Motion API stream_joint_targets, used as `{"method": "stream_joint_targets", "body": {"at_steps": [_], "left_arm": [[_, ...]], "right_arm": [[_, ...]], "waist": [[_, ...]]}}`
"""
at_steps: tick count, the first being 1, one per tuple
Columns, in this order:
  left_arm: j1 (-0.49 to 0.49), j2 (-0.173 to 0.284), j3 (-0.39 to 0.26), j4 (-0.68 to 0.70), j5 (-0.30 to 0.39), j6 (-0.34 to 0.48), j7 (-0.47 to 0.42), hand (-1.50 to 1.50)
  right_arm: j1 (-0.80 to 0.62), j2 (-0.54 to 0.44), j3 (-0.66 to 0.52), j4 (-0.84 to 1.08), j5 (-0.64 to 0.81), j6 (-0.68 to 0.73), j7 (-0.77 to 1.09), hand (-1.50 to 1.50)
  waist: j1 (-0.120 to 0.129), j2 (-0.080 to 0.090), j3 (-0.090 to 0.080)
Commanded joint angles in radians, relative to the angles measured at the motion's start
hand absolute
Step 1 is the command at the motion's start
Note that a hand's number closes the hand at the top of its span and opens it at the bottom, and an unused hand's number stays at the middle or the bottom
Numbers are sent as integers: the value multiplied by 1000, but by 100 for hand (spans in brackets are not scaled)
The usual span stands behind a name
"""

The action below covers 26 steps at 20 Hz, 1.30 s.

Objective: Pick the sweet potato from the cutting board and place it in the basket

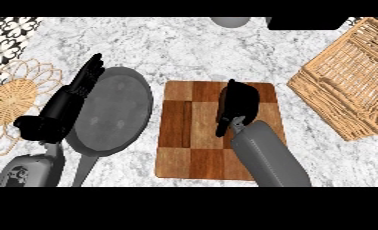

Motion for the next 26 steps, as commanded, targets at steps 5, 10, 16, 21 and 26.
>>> {"method": "stream_joint_targets", "body": {"at_steps": [5, 10, 16, 21, 26], "left_arm": [[-24, -22, -15, 39, -11, -12, -23, 0], [-20, -27, -11, 28, -18, 2, -5, 0], [33, -20, -5, 7, -7, -14, -28, 0], [-4, -12, 13, -32, -16, 4, 27, 0], [-18, 9, 45, 24, 2, -30, -4, 0]], "right_arm": [[-127, 0, -131, 178, -41, -375, 41, 150], [-120, 0, -115, 12, -113, -548, 29, 150], [-171, 0, -57, -203, 13, -717, 116, 150], [-248, 0, -89, -320, 120, -631, 277, 150], [-291, -6, -159, -423, 192, -426, 348, 150]], "waist": [[26, 7, -1], [16, 0, -1], [2, -12, -2], [-1, -9, -2], [-5, -6, -2]]}}
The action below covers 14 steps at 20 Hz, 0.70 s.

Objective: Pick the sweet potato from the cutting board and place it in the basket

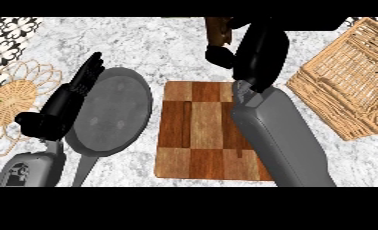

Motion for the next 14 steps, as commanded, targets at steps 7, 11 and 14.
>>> {"method": "stream_joint_targets", "body": {"at_steps": [7, 11, 14], "left_arm": [[13, 12, 19, -25, 12, -25, 24, 0], [3, -22, -8, 13, -17, -12, -22, 0], [38, 16, 13, -50, 3, -44, -4, 0]], "right_arm": [[-155, -78, -219, -3, 78, 222, 123, 150], [-201, -139, -323, 120, 85, 155, 63, 150], [-205, -177, -381, 178, 106, 108, 32, 150]], "waist": [[7, 4, 0], [11, 8, 0], [20, 8, 0]]}}
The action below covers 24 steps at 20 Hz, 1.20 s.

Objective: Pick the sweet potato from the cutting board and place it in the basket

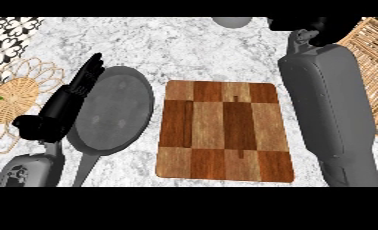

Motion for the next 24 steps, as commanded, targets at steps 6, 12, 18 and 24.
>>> {"method": "stream_joint_targets", "body": {"at_steps": [6, 12, 18, 24], "left_arm": [[22, 8, 19, 20, 11, -32, -35, 0], [-15, -44, -11, 25, -35, 20, -17, 0], [62, -37, -3, -73, -24, 2, 9, 0], [-26, -32, 34, 81, -39, -9, -61, 0]], "right_arm": [[-63, -128, -197, 141, 35, -152, -5, 150], [-48, -246, -307, 206, -54, -150, -118, 150], [82, -266, -329, 163, -141, -128, -164, 150], [119, -311, -368, 269, -238, -225, -296, 150]], "waist": [[6, 4, 0], [-3, 2, 1], [-1, -2, 1], [-3, 2, 0]]}}
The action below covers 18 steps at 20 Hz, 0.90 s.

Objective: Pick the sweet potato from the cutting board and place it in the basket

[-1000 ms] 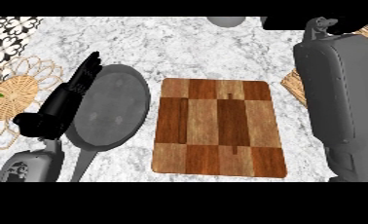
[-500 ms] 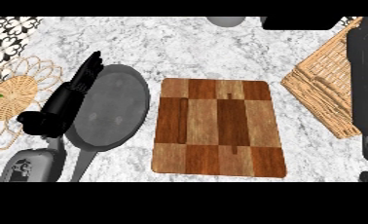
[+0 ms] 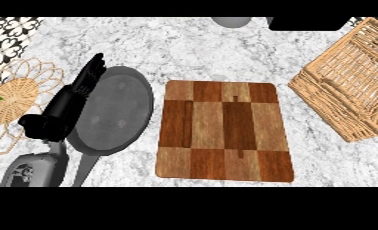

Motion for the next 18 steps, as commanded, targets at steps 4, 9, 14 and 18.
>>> {"method": "stream_joint_targets", "body": {"at_steps": [4, 9, 14, 18], "left_arm": [[9, 10, 19, 10, 4, -25, -23, 0], [1, -41, -24, -35, -28, 13, 48, 0], [-51, -57, -25, 7, -29, 18, 43, 0], [-29, -20, 24, 1, 5, -25, 20, 0]], "right_arm": [[133, -41, -28, 10, -54, -122, -121, 150], [116, -102, -54, 180, -91, -210, -242, 150], [114, -89, -129, 277, -230, -415, -405, -150], [113, -159, -112, 283, -288, -318, -454, -150]], "waist": [[-2, -1, 0], [4, 0, 0], [7, 3, 1], [3, 1, 0]]}}
